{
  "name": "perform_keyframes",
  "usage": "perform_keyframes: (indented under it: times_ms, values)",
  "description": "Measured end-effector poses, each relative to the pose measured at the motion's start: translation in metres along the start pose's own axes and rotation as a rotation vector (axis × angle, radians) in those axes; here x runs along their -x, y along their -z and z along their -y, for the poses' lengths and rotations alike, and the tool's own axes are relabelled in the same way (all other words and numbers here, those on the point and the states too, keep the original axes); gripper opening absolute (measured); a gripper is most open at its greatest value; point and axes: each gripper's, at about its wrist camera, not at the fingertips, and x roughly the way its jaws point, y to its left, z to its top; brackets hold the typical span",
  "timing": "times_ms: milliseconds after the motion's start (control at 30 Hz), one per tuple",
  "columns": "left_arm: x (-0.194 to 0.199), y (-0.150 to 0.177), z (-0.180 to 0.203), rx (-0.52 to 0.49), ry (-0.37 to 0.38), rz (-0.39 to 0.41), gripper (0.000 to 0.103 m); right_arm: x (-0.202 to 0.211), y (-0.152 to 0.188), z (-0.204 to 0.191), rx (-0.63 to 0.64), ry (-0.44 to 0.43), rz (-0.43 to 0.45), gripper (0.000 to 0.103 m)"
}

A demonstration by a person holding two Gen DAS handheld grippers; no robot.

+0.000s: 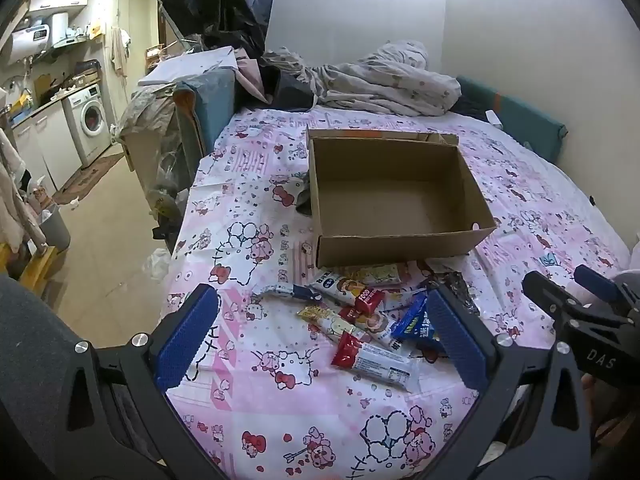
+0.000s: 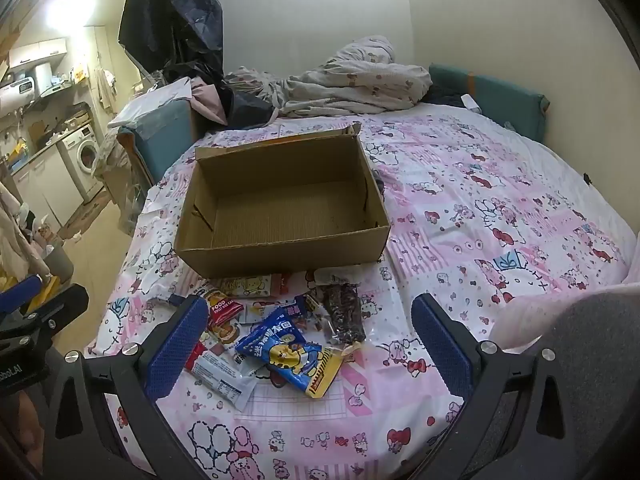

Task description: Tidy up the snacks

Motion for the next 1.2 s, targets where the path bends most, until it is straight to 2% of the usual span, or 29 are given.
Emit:
perform_keyframes:
  times_ms: [33,133,1200]
  values:
    - [-0.0014,-0.0009,-0.0002,0.001,0.006,-0.026,0.103,0.0,0.0001,0.0003,-0.002,-0.001,0.001,0.103]
    - [-0.0026,-0.0013,0.0001,0.0,0.005,-0.031,0.103,-0.0001,0.0,0.0008,-0.002,-0.002,0.0,0.103]
    - [-0.0039,0.0051,0.0016,-0.015,-0.001,-0.014,0.103,-0.0022,0.0006,0.003,-0.014,-0.01,-0.008,0.103]
